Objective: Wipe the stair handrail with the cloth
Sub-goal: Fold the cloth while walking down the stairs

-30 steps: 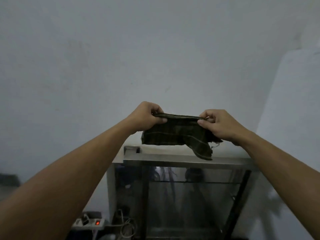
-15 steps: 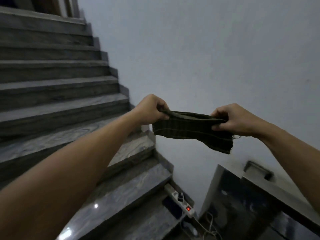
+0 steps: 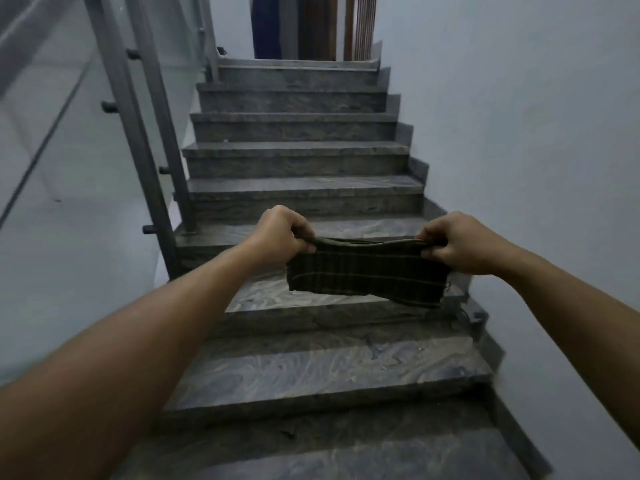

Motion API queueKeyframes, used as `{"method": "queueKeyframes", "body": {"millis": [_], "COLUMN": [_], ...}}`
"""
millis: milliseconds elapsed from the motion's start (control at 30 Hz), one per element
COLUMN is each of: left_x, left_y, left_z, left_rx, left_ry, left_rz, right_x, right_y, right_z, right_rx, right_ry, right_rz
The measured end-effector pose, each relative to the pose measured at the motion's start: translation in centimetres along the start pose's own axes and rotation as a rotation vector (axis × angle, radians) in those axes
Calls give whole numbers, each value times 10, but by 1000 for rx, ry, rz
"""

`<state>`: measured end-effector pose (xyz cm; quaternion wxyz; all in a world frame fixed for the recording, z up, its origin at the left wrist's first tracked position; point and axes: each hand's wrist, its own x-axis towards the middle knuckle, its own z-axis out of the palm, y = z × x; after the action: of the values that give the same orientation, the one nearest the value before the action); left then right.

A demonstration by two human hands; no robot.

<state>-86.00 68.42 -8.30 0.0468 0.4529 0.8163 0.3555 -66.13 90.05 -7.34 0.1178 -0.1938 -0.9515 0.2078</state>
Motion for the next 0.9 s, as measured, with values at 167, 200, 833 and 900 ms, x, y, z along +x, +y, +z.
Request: {"method": "queueKeyframes", "body": {"millis": [167,200,833,900], "left_x": [81,98,395,429], "left_y": [-24,-27,-44,-46], "left_z": [-71,-83,-360,-390], "left_rx": [59,60,207,177], "left_ry": [63,60,489,496], "left_rz": [-56,-62,-212,-202], "right_x": [115,137,525,561], "right_y": [-39,-44,-214,-230], "right_z": [-23,-31,-183,-199], "right_rx": [-42,-56,233,260], "right_ry": [68,70,391,441], "right_rz": [-62,-70,-97,-103]}}
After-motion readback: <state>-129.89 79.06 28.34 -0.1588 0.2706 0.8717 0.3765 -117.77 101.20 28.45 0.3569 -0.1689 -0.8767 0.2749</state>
